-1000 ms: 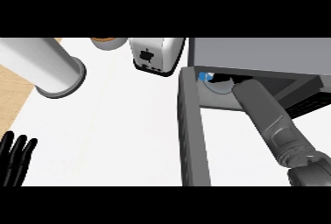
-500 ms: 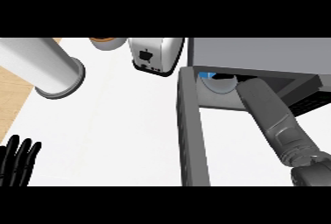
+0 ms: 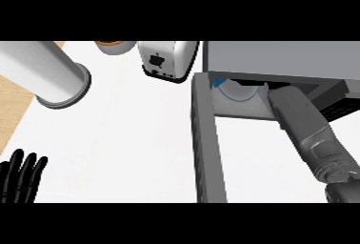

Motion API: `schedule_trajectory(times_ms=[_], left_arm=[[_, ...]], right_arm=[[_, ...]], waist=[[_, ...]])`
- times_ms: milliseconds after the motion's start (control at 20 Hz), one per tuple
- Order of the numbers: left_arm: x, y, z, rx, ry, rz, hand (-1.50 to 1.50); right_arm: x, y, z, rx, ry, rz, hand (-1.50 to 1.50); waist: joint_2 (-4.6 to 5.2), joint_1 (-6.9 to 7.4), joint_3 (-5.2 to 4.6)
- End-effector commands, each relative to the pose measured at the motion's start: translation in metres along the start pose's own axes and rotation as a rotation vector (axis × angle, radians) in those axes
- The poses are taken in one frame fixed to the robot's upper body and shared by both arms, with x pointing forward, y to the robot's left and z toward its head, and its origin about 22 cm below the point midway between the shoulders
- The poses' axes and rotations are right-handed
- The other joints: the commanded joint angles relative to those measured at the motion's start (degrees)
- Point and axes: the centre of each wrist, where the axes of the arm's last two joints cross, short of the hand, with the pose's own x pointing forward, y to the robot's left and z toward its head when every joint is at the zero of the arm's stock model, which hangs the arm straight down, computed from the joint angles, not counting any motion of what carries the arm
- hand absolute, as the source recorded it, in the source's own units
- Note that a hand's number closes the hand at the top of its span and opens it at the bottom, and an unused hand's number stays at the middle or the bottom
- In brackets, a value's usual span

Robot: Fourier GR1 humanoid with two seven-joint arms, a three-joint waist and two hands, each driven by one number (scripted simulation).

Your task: Pick up the milk, place it into the microwave and close the microwave

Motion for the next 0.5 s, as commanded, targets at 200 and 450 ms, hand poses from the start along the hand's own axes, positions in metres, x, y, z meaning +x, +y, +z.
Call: schedule_trajectory(times_ms=[200,450], left_arm=[[-0.002,-0.012,0.005,0.02,0.021,0.004,-1.5],[0.01,-0.002,0.01,0.013,0.02,0.006,-1.5]], right_arm=[[-0.01,-0.018,-0.004,0.022,0.002,-0.159,-1.5],[-0.018,-0.026,-0.002,0.041,0.025,-0.274,-1.5]], waist=[[-1.45,-1.65,-0.27],[-1.69,-1.98,-0.31]])
